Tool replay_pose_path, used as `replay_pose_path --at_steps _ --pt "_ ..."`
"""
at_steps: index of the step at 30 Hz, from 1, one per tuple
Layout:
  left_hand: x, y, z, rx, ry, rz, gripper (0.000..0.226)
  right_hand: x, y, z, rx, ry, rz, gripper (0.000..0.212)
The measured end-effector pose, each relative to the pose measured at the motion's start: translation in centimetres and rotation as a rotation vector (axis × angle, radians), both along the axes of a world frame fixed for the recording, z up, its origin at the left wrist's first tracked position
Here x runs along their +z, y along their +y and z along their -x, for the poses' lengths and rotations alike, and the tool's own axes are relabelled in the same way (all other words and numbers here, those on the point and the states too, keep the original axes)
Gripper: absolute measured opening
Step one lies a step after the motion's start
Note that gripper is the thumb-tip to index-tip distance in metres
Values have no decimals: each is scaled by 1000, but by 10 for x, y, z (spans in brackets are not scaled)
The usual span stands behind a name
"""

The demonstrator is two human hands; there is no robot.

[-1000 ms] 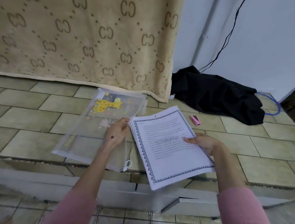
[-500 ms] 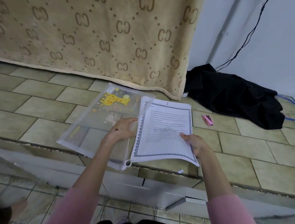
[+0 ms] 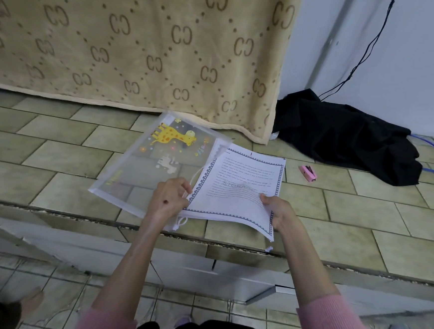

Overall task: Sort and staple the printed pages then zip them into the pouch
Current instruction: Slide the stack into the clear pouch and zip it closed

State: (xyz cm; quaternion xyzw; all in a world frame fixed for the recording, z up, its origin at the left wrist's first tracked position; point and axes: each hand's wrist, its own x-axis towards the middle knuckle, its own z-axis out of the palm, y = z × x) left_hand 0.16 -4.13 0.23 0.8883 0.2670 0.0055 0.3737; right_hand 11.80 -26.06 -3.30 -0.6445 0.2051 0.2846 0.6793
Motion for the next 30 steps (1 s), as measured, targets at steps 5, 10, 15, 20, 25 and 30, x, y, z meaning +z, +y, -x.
replay_pose_path --at_steps 5,10,15,20,25,30 --pt "-6 -3 7 60 -29 42 31 -1 4 3 -51 -55 95 26" --pt "-3 -1 11 111 -31 61 26 -4 4 5 -73 -52 105 24" --pt "3 -1 10 156 -65 56 23 -4 7 9 -94 -90 146 25" --pt "-6 -5 13 65 26 -40 43 5 10 9 -80 -144 146 25" --pt "-11 -16 17 -29 17 -138 62 4 11 6 -66 -131 104 28" --pt "0 -2 17 -14 29 85 53 -1 6 5 -89 -71 28 30"
